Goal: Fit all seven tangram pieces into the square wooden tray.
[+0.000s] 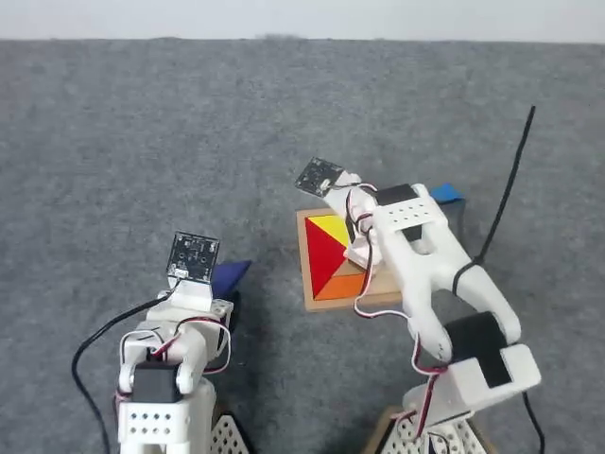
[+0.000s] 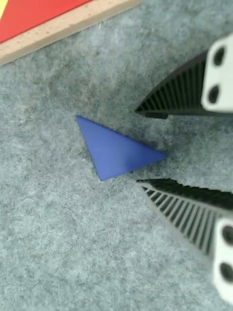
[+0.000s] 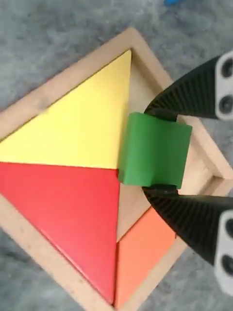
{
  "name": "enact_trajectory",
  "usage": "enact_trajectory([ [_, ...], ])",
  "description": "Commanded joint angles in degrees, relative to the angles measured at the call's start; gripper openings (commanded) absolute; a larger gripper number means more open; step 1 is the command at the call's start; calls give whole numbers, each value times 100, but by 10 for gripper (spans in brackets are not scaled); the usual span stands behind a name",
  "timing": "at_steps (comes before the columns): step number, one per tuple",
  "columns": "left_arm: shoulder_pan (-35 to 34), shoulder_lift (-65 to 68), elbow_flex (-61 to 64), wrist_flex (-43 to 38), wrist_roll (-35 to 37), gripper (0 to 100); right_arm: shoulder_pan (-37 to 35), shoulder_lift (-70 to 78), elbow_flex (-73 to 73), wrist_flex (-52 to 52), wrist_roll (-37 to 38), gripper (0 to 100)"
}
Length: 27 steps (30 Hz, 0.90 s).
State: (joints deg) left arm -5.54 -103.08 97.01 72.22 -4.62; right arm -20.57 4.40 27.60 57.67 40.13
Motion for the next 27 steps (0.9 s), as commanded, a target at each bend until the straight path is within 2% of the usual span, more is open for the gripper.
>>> enact_trajectory([
  [1, 26, -105, -57, 9, 62, 200, -48, 4, -70, -101, 202, 58],
  [15, 26, -105, -57, 9, 62, 200, 154, -13, -220, -48, 211, 58],
  [20, 26, -105, -57, 9, 62, 200, 251, -4, -220, 48, 545, 58],
  [27, 26, -105, -57, 9, 62, 200, 233, -13, -229, 57, 571, 59],
])
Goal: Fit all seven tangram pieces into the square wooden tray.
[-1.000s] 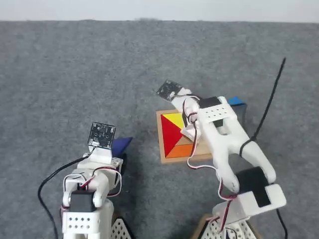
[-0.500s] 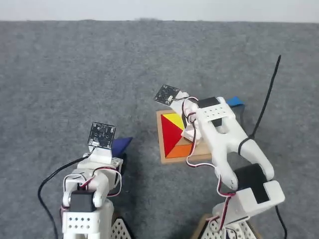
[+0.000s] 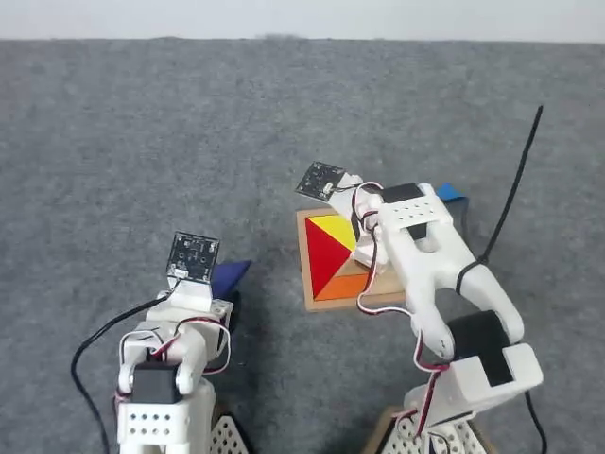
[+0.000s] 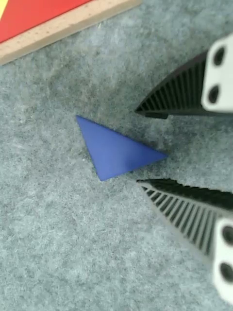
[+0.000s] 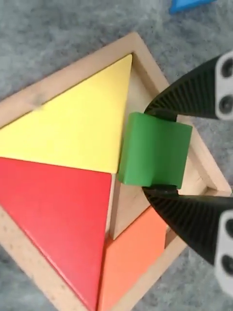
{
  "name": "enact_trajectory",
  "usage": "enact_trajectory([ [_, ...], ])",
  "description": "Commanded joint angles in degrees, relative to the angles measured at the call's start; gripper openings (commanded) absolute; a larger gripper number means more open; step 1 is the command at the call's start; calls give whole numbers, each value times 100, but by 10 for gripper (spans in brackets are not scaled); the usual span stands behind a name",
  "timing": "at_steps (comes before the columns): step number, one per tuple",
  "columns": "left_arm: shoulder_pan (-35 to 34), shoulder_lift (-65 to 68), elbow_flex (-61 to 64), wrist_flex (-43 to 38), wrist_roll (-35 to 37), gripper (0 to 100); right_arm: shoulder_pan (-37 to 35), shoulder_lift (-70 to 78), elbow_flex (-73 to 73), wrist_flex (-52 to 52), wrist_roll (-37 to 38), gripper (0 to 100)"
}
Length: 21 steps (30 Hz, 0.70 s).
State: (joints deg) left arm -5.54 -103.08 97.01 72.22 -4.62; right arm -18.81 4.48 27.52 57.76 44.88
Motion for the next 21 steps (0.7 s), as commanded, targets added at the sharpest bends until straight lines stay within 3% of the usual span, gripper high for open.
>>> enact_trajectory([
  [1, 26, -105, -57, 9, 62, 200, 57, -22, -220, 48, 88, 58],
  [11, 26, -105, -57, 9, 62, 200, -505, -22, -202, 48, -352, 58],
  [21, 26, -105, -57, 9, 62, 200, -391, -787, -246, 75, -633, 58],
])
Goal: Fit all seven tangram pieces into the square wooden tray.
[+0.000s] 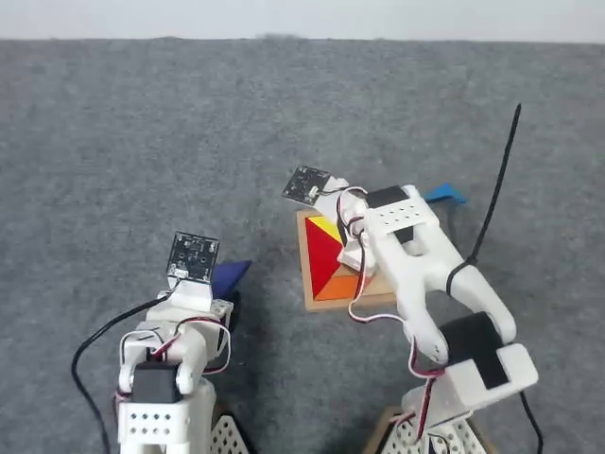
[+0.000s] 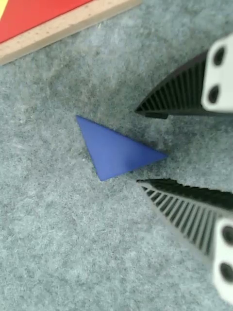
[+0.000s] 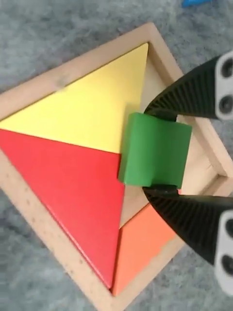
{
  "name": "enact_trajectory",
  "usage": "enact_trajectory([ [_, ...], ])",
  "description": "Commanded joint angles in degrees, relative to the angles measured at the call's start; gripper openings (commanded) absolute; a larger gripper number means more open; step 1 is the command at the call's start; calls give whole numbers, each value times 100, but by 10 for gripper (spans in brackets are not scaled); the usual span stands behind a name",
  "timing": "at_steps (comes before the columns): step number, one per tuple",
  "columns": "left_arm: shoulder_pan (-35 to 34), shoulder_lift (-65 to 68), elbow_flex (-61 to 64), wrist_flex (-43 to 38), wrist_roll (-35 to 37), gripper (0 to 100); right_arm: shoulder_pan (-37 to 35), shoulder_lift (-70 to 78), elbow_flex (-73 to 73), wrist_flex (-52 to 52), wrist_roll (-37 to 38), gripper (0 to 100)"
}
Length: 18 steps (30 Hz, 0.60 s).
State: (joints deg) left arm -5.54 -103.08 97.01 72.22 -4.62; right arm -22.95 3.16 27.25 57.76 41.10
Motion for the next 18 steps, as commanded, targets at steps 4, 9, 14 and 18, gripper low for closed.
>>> enact_trajectory([
  [4, 26, -105, -57, 9, 62, 200, 48, -1253, -220, 426, -290, 58],
  [9, 26, -105, -57, 9, 62, 200, 224, -1165, -211, 585, 62, 58],
  [14, 26, -105, -57, 9, 62, 200, 523, -418, -334, 444, 299, 58],
  [18, 26, -105, -57, 9, 62, 200, 549, 101, -501, 321, 290, 58],
])
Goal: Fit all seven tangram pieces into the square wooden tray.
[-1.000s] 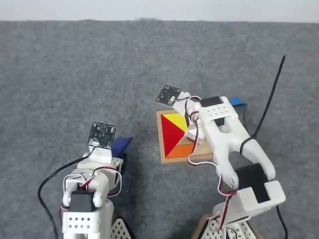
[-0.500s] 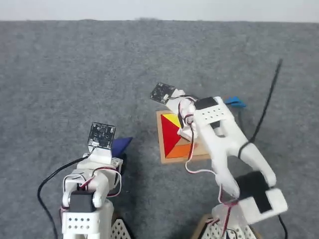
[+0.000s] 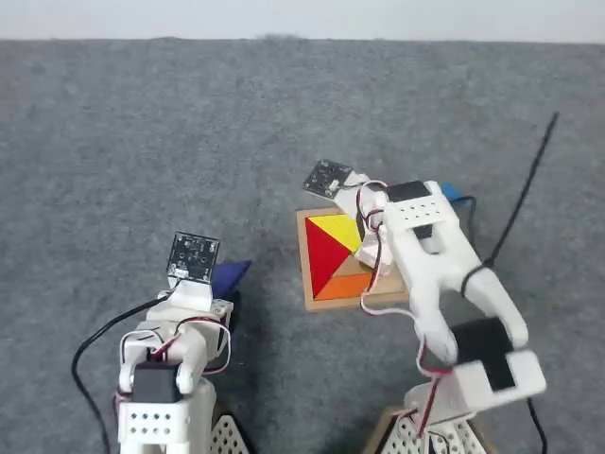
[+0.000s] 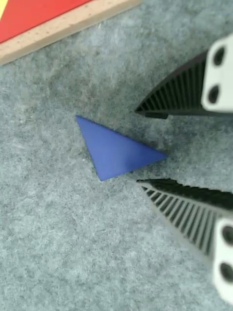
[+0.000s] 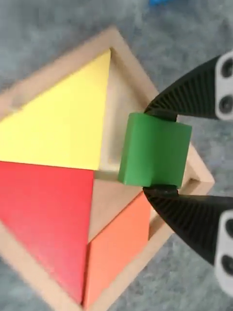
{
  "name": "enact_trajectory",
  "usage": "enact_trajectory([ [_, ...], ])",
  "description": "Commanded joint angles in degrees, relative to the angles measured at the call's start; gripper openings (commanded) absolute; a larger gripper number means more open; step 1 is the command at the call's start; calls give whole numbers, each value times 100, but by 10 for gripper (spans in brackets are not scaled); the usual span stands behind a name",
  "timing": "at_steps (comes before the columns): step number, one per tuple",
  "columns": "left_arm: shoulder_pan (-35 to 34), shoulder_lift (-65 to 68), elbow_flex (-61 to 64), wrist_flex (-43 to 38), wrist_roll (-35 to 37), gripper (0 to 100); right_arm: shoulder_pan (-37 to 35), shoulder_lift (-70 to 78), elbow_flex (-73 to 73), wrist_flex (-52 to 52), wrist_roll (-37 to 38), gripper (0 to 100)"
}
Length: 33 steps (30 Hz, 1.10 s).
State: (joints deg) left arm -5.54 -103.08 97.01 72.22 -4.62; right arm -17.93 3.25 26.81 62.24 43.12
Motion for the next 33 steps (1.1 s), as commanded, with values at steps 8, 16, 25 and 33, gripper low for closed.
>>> enact_trajectory([
  [8, 26, -105, -57, 9, 62, 200, 22, 268, -677, -119, 44, 65],
  [16, 26, -105, -57, 9, 62, 200, 22, 268, -668, -119, -97, 194],
  [25, 26, -105, -57, 9, 62, 200, 22, 259, -668, -110, -97, 199],
  [33, 26, -105, -57, 9, 62, 200, 22, 259, -668, 48, -97, 220],
])
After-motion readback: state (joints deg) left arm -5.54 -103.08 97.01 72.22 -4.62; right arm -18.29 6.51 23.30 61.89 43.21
